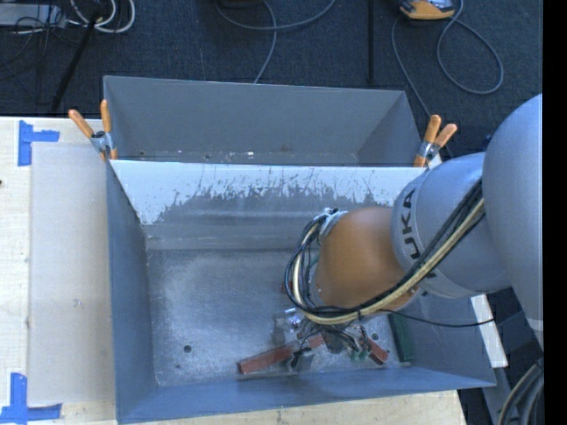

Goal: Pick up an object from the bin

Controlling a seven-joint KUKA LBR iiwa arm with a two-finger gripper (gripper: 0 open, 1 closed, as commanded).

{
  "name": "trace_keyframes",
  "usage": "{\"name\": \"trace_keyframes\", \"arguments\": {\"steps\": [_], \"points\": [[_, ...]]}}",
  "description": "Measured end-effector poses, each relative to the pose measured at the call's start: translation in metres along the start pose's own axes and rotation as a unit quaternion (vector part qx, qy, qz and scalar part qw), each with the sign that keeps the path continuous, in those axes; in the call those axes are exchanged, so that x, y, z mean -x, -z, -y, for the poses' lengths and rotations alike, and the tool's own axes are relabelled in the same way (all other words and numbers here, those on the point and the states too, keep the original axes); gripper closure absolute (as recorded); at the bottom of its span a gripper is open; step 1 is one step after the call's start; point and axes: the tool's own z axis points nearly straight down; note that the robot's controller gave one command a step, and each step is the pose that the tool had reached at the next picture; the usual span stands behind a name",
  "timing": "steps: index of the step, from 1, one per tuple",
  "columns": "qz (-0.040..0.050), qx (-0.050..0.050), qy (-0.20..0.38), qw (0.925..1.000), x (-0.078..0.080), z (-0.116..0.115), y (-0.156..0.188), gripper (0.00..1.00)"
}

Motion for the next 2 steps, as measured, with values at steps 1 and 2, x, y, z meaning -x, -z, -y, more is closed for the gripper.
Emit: {"name": "trace_keyframes", "arguments": {"steps": [1, 2], "points": [[0.0035, 0.0, -0.001, 1.0, 0.003, -0.031, 0.084, 1.0], [0.0053, -0.002, -0.013, 0.9999, 0.035, 0.009, 0.179, 1.0]]}}
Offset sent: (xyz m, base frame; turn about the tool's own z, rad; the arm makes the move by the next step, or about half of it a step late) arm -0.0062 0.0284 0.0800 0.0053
